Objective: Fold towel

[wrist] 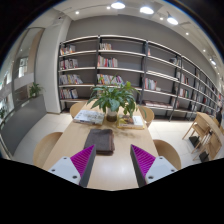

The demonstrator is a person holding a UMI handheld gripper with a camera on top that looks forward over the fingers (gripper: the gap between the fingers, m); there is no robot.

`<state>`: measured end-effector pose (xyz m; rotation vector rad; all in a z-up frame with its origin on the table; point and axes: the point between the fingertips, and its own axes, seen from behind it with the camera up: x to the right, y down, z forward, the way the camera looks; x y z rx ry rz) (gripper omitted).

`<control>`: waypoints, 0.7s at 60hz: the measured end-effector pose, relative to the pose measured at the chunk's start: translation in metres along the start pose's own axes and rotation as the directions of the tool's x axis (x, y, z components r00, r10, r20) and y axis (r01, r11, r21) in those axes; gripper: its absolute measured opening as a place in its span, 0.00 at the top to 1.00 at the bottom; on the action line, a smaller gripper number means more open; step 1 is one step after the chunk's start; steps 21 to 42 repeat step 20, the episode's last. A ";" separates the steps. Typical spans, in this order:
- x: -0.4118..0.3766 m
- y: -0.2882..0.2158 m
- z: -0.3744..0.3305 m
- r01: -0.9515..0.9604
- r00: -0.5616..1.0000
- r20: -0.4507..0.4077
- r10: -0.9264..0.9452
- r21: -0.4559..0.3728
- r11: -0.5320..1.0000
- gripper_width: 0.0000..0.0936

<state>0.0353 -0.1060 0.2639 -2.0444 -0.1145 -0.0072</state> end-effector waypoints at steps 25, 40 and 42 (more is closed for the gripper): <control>-0.004 -0.010 -0.040 -0.006 1.000 0.009 0.006 0.042 0.999 0.27; -0.004 -0.010 -0.040 -0.006 1.000 0.009 0.006 0.042 0.999 0.27; -0.004 -0.010 -0.040 -0.006 1.000 0.009 0.006 0.042 0.999 0.27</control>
